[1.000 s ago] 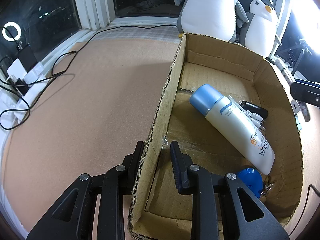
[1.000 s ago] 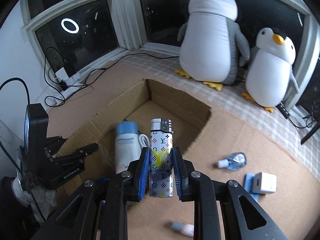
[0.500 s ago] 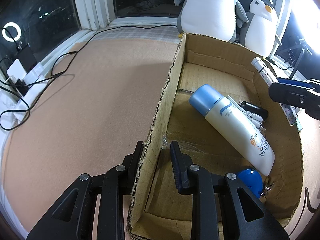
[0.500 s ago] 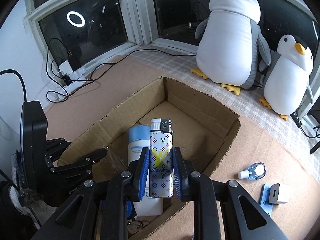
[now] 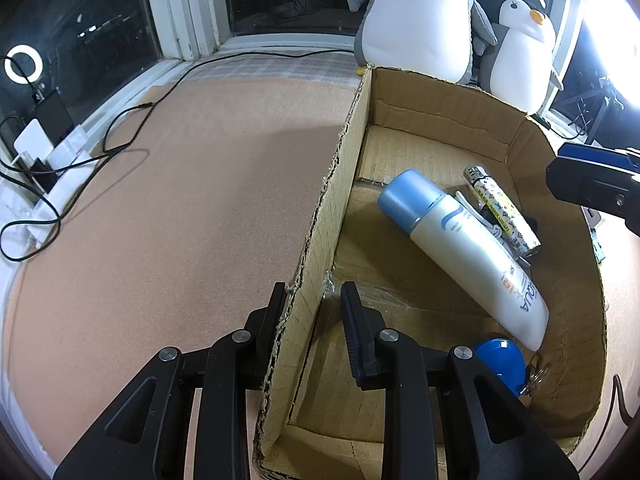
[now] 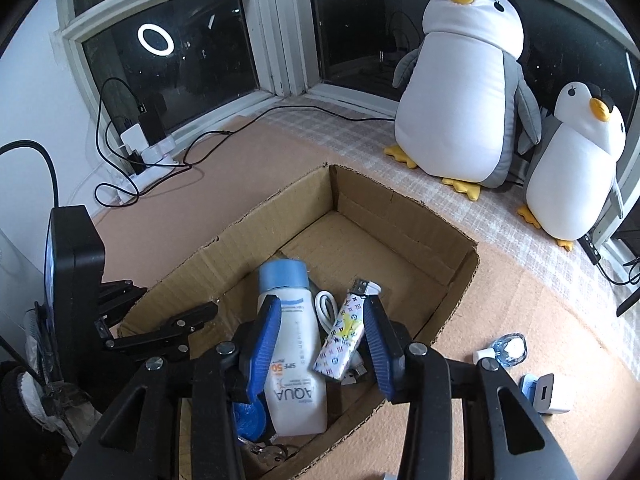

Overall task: Organize rigid objects
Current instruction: 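Carry the lighter into the box and open the right gripper, then move the right gripper back toward the pink bottle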

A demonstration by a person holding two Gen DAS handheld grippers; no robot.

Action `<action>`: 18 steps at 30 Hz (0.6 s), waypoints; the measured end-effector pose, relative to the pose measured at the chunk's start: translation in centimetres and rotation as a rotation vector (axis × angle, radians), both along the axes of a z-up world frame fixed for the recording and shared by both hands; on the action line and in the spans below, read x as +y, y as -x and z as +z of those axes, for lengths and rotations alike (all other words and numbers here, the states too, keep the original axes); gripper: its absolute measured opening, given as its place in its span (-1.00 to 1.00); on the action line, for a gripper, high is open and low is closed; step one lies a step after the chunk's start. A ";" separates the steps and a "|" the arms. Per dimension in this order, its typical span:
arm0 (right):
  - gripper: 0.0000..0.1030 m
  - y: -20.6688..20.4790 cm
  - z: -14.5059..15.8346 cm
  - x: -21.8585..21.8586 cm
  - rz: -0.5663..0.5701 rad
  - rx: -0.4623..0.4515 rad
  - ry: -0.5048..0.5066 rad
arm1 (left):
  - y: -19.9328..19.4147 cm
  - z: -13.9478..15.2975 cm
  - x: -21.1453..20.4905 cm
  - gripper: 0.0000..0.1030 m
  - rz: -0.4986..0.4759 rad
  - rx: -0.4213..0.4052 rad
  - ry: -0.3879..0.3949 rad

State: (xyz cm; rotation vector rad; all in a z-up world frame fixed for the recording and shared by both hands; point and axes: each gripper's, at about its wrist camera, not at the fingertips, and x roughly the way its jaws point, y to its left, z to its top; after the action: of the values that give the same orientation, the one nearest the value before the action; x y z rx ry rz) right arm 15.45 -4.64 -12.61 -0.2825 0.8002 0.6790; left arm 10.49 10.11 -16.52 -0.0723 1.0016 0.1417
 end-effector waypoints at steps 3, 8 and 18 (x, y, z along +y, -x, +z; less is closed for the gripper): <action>-0.24 0.1 0.2 -0.3 -0.003 0.001 0.000 | 0.0 0.0 0.0 -0.52 0.001 0.000 0.000; -0.23 0.2 0.6 -1.6 -0.017 0.010 -0.015 | 0.0 0.0 0.0 -0.52 0.000 0.000 0.000; -0.19 1.2 2.6 -7.1 -0.085 0.000 -0.041 | 0.0 0.1 -0.1 -0.52 0.000 0.001 0.000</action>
State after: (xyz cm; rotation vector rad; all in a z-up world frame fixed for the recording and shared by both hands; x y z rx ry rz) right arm 14.22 -11.69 -10.04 -0.2098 0.7934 0.6150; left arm 10.54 10.05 -16.44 -0.0724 1.0023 0.1422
